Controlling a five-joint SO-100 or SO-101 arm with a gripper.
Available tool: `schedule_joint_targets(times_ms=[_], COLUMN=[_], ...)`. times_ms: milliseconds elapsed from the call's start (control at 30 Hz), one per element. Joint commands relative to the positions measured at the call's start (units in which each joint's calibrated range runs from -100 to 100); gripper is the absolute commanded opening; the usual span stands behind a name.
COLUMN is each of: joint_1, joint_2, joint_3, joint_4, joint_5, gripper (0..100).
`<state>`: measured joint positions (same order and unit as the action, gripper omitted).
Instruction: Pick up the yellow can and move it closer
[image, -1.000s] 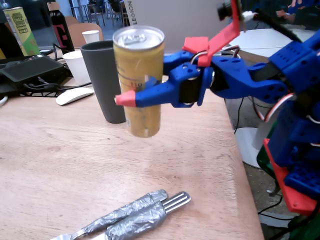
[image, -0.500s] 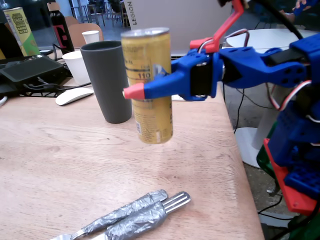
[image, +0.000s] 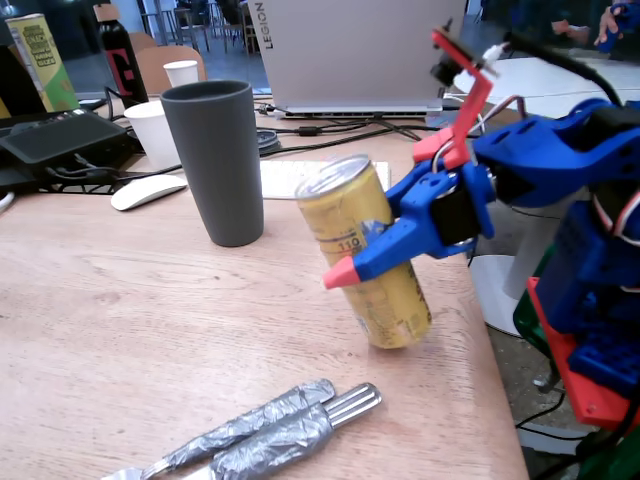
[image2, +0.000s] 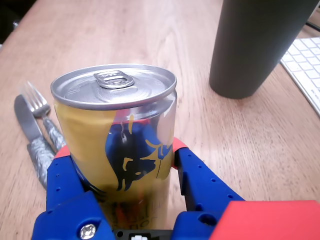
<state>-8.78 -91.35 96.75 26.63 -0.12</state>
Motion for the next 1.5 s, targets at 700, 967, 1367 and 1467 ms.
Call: schedule_joint_targets(times_ms=[700,967,1367,1467], joint_1=[0.32,0.32,0.32,0.32], joint_2=[-5.73,-5.90,-5.90,-5.90], joint_3=[2.77,2.77,2.77,2.77], joint_4=[14.02,14.02,14.02,14.02], joint_5=[3.61,3.57,3.57,3.57], gripper=[26,26,26,26])
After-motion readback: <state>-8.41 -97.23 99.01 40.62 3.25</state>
